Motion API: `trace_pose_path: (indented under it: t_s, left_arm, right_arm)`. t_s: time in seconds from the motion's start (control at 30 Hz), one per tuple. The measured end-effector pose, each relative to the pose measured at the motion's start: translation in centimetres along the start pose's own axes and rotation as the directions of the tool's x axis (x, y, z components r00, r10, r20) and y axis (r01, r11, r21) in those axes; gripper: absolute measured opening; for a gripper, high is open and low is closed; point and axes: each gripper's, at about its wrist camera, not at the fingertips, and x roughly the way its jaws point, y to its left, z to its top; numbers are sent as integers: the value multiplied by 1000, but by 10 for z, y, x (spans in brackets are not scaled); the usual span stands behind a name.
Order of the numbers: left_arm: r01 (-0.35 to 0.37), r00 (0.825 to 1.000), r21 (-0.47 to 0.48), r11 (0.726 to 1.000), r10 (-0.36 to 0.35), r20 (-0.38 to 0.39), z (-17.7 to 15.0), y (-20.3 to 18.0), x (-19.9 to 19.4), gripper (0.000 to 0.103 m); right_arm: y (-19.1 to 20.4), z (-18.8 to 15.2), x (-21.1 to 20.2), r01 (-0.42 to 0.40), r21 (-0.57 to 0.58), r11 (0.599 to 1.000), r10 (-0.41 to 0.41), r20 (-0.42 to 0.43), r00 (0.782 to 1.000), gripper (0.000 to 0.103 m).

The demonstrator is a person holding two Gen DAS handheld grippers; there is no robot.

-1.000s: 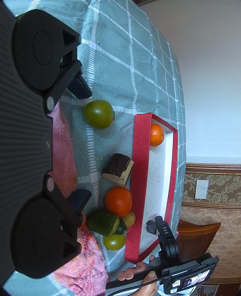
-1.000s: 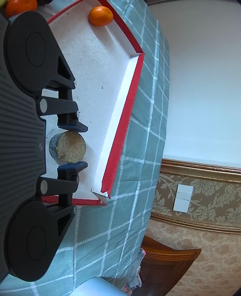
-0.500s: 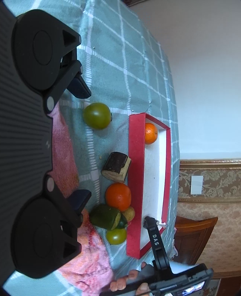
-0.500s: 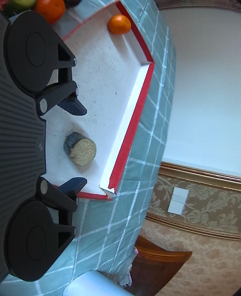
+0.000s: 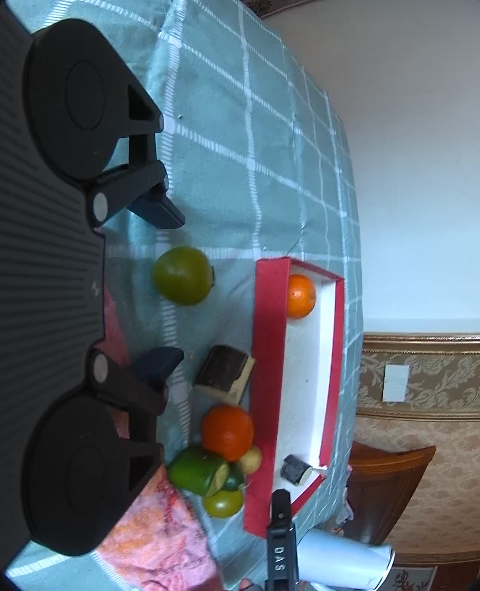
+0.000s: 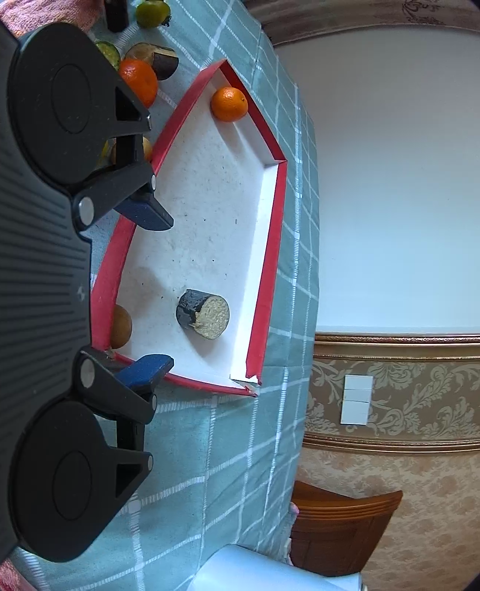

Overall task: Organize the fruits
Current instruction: 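Close the left gripper on the large green tomato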

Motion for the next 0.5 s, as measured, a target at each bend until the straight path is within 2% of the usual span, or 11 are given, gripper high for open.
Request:
trace_pose_path:
  t_s: [0.1,0.17,0.23,0.33,0.5]
  left_arm:
    - [11,1000,-4,1000,-11,7,0,2,0,57]
    - [13,1000,6,1000,-13,9,0,1,1,56]
    - [13,1000,2,1000,-13,11,2,2,2,44]
    - [23,1000,-13,1000,-22,10,4,5,6,33]
    - [22,1000,-41,999,-22,15,7,6,5,31]
  right_arm:
    - [2,-2,-1,6,-5,1000,-6,5,1000,76]
    - [2,-2,-1,6,-5,1000,-6,5,1000,76]
    - [2,-2,-1,6,-4,1000,-6,5,1000,76]
    - [1,-2,0,7,-3,1000,-7,5,1000,77]
    - [1,-3,-2,5,2,1000,-5,8,1000,77]
